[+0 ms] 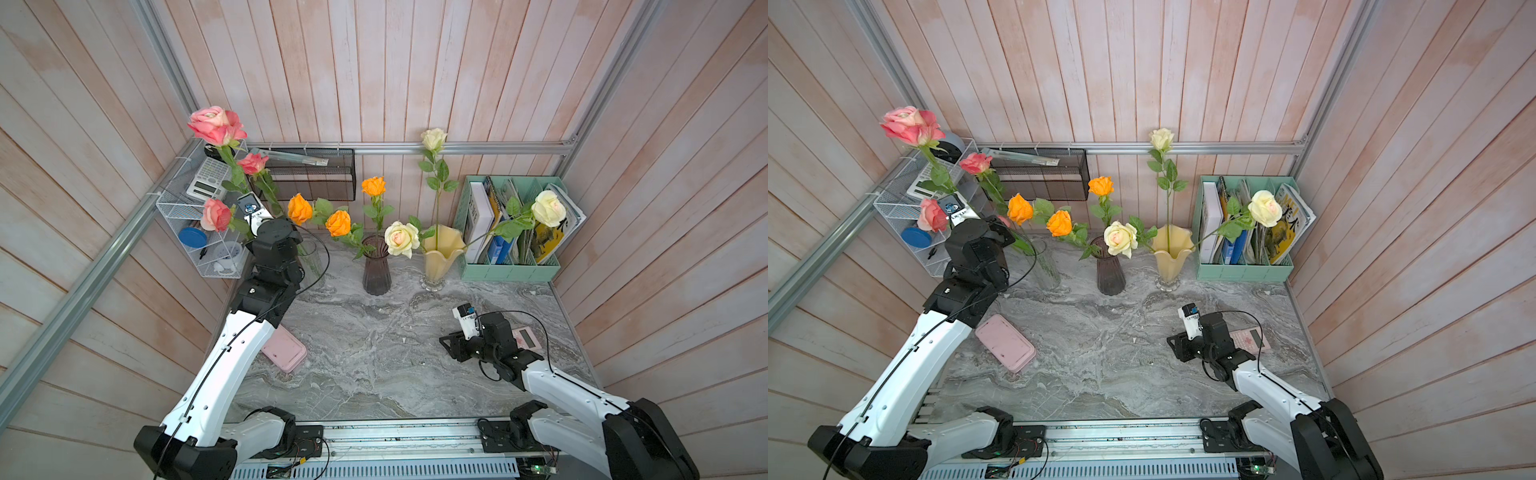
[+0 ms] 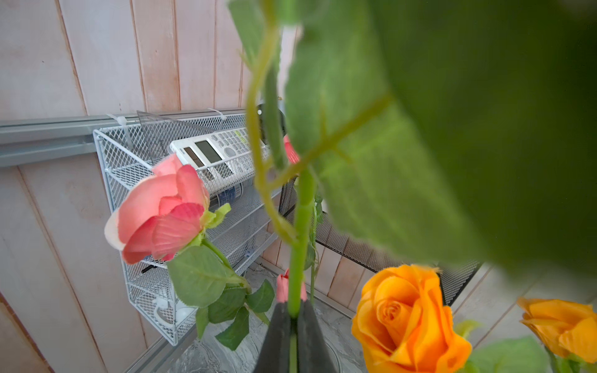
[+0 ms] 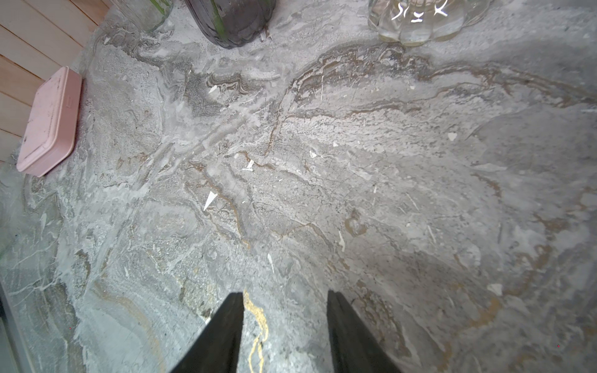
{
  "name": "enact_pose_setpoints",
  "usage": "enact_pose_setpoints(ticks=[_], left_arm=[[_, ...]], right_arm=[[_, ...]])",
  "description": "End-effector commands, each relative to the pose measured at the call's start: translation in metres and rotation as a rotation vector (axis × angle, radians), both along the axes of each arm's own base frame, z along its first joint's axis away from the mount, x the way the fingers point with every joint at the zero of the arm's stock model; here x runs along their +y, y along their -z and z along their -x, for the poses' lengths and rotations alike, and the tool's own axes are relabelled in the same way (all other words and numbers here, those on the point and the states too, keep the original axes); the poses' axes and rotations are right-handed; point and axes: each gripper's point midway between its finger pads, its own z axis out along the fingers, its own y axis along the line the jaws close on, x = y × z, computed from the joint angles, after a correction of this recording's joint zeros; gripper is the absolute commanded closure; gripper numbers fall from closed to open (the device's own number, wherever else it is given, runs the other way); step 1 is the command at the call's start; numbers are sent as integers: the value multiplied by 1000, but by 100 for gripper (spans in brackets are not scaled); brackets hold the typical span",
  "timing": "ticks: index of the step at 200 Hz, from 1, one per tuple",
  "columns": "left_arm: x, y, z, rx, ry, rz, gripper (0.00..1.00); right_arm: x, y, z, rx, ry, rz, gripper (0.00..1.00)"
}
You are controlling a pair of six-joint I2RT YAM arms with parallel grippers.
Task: Arrange the flowers in different vases according to their colors
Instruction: Insert the flower into the vase.
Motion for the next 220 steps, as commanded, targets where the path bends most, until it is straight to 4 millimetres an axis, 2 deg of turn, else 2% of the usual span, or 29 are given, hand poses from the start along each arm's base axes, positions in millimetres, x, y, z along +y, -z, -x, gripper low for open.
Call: enact_pose_setpoints(ticks=[1,64,91,162,220], left_arm=[[-1,-6,-3,-84,20,31,100],[5,14,2,-199,7,51,100],[7,16,3,-244,5,58,100],[4,28,-17,-253,11,22,100],[7,57,-31,-225,-3,32,100]], right_arm=[[6,-14,-7,-39,-20,-19,52],[7,-13,-7,-37,-27,-20,52],[7,-13,-6,-35,-31,-23,52],[9,-13,-6,-37,-41,-24,52],[10,-12,-5,-34,-50,-23,52]])
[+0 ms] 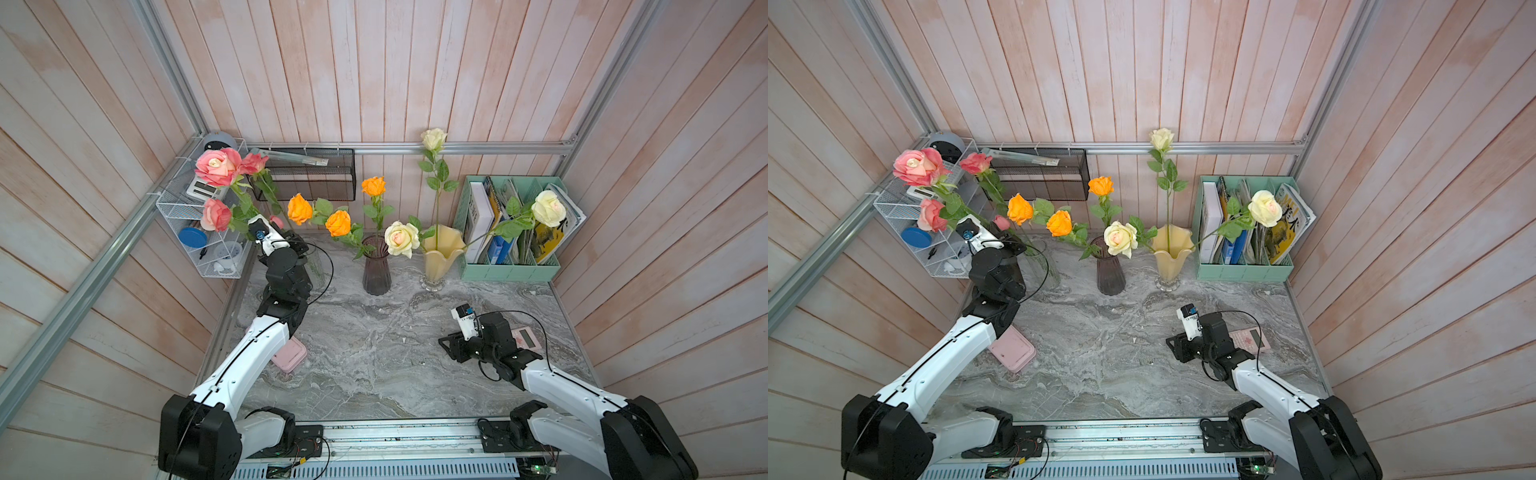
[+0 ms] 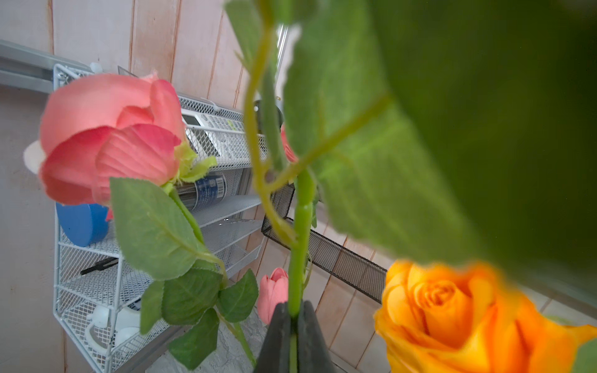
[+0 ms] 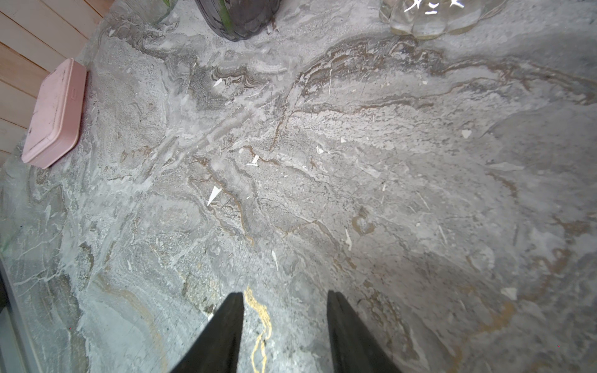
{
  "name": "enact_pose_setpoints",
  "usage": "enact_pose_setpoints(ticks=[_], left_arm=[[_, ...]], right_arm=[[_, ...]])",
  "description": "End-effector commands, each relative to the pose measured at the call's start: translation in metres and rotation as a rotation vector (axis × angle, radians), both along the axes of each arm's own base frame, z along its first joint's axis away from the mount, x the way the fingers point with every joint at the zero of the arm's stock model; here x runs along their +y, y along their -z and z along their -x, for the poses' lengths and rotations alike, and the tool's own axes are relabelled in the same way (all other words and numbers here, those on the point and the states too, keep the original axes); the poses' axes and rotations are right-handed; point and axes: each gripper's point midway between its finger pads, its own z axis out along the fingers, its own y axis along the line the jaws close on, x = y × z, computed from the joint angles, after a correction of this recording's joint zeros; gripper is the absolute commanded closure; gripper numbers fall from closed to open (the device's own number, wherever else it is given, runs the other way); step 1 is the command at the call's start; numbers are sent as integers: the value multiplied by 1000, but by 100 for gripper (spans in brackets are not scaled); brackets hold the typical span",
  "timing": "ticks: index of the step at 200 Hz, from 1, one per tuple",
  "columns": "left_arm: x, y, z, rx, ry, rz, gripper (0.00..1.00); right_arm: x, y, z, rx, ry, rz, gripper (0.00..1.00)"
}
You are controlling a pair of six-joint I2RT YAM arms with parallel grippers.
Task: Arrange the flowers in different vases according to their colors
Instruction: Insert the flower into the vase.
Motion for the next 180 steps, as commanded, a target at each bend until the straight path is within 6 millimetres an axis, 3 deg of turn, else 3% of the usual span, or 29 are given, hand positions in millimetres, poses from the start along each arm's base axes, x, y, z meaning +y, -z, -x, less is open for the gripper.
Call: enact_pose_setpoints(ticks=[1,53,155,180], left_arm=[[1,7,-5,-17,6,2,100],[-2,23,-21,-1,4,-6,100],[-7,54,-33,43,23,17,100],[-8,56,-34,56,32,23,87]], right_arm=[[8,-15,-7,-42,-28,-25,52],[10,-14,-7,-40,-35,-21,52],[13,-13,-5,-40,-52,-14,52],[13,-13,-4,-43,-54,-13,52]])
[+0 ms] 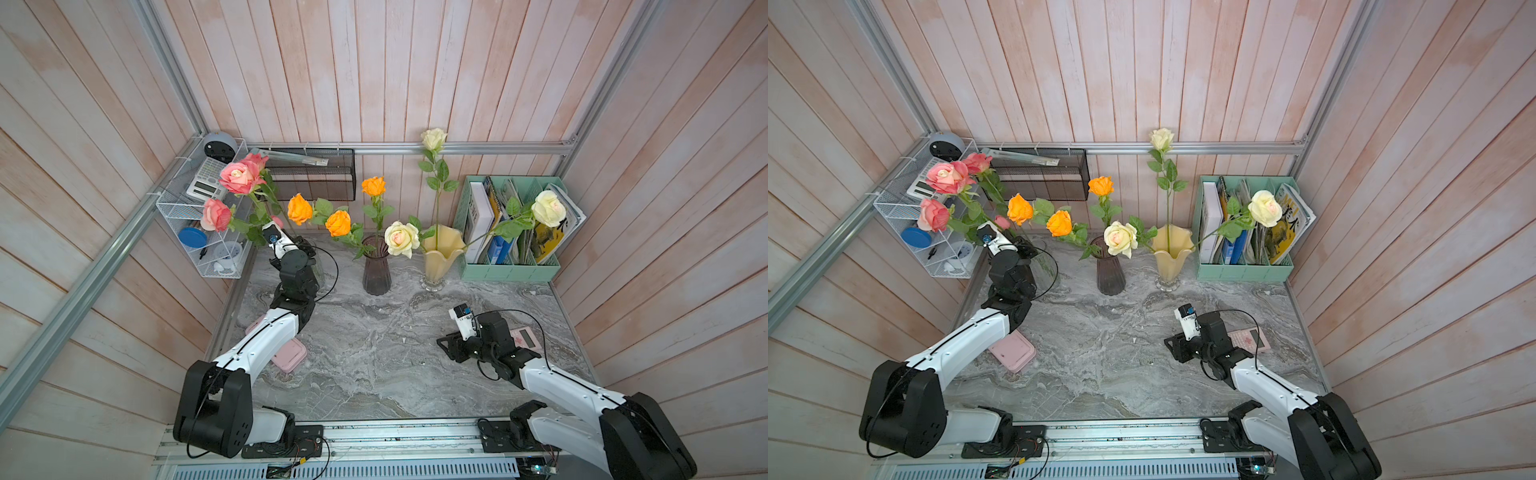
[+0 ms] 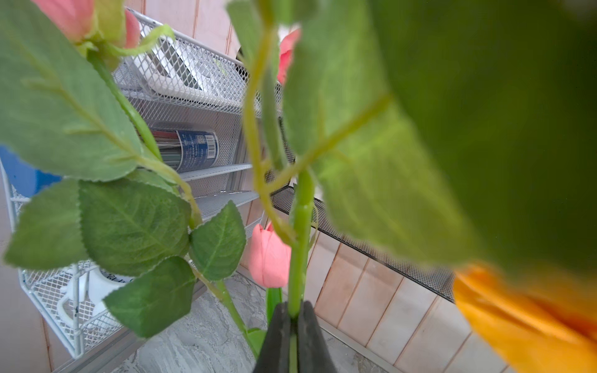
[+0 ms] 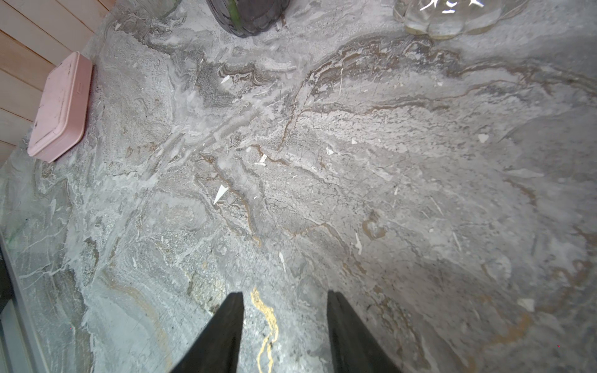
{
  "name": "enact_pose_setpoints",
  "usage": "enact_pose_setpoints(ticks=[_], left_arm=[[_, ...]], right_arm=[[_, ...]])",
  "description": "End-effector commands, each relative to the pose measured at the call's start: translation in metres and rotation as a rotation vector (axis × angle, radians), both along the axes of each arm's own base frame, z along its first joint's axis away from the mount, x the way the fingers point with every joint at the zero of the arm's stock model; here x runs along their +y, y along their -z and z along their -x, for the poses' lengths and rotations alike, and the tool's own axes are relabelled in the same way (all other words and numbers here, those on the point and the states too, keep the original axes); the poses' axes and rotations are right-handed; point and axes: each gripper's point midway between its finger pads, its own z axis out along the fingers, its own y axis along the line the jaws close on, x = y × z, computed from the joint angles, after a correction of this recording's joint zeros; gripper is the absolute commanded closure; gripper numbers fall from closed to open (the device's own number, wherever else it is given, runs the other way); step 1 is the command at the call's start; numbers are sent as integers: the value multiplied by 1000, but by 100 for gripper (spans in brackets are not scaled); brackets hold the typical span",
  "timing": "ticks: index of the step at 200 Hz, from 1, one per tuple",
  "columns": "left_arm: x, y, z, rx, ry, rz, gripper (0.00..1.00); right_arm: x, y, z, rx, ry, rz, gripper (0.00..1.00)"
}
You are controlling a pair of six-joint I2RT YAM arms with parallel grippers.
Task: Arrange the flowers in different vases according to their colors
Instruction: Insert the flower into the vase.
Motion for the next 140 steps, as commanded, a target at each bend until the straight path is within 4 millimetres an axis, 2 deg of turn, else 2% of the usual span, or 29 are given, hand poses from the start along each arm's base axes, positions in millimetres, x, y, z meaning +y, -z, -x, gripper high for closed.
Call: enact_pose_setpoints(ticks=[1,85,99,113,140], left_arm=[[-2,6,-4,9,17,14,87],[-8,10,-10,46,55,25,85],[-10,8,-8,43,64,25,76],[-11,5,-6,46,76,29,73],[-13,-1,2,45,101,45,61]], right_arm=[[7,-12,-5,-41,-27,-14,52],[8,-15,-4,-55,-28,-12,52],[7,-15,-4,-55,-27,-10,52],[7,-14,-5,-53,-26,-9,52],[7,-14,-4,-55,-27,-9,52]])
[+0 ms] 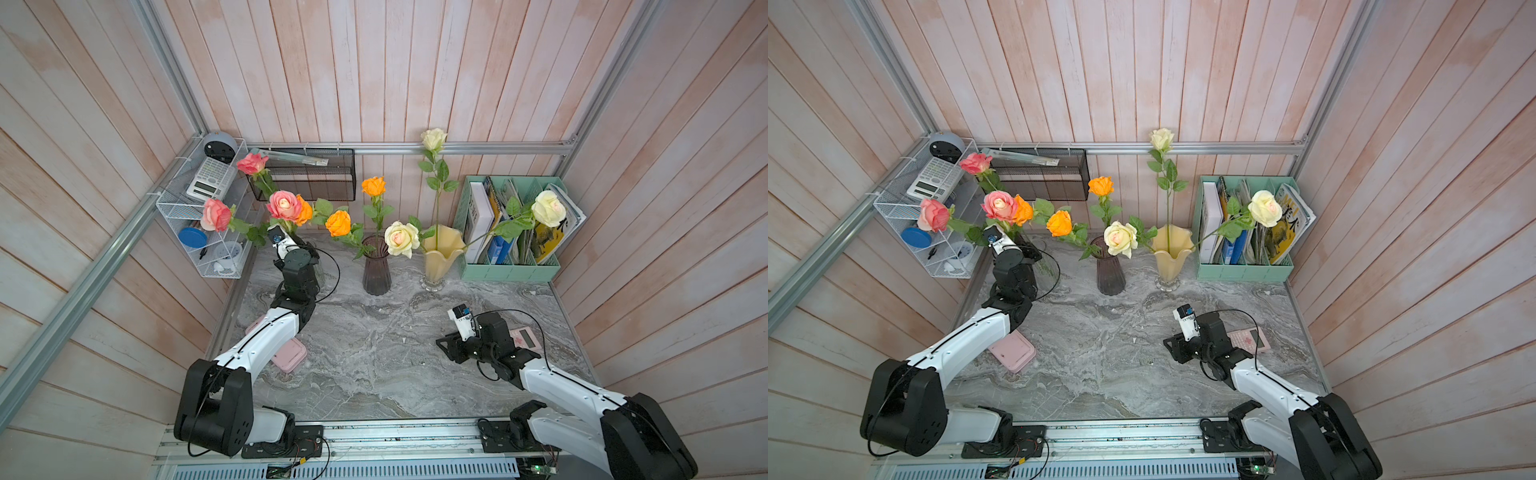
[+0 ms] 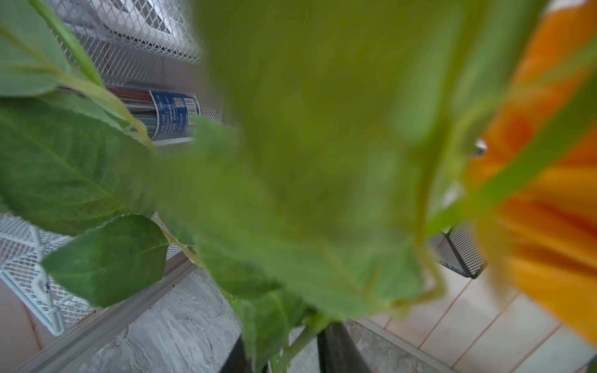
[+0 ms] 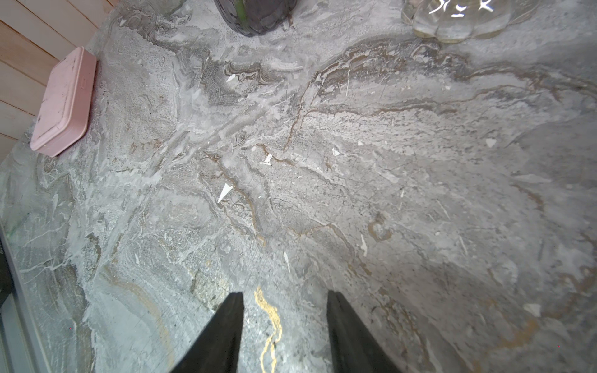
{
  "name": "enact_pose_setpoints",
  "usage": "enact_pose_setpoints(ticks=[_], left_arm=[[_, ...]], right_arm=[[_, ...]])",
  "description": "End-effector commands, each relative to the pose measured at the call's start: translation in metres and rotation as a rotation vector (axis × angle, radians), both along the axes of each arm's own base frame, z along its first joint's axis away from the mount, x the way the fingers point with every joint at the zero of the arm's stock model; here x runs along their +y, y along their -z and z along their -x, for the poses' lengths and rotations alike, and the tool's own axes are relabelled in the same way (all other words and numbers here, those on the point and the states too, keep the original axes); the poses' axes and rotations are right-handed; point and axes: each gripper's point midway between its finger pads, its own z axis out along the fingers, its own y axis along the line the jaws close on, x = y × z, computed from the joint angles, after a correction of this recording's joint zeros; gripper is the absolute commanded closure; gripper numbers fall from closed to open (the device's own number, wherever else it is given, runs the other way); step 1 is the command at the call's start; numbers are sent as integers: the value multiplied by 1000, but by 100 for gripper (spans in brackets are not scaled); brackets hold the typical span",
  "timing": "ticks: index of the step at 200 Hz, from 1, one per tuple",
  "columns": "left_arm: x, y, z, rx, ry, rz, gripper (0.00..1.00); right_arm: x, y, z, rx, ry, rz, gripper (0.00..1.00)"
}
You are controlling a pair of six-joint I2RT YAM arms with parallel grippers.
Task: Arrange the flowers in different vases according to their colors
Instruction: Insert the flower into the vase.
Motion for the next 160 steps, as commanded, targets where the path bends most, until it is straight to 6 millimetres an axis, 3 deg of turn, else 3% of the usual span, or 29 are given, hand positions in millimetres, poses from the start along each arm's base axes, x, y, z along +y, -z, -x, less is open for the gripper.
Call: enact_pose_setpoints(ticks=[1,81,132,160], left_arm=[[-3,-24,9,-37,34,26,61],[-9,-32,51,-10,61,32,52],[7,-40,106,-31,54,90,48],[-1,-44,133,-30,138,93,46]], right_arm=[[5,-13,-6,-45,-11,-14,52],[3,-17,-7,-62,-3,-14,52],[1,-24,-7,-94,6,-17,51],[-3,-36,-9,-129,30,-20,49]])
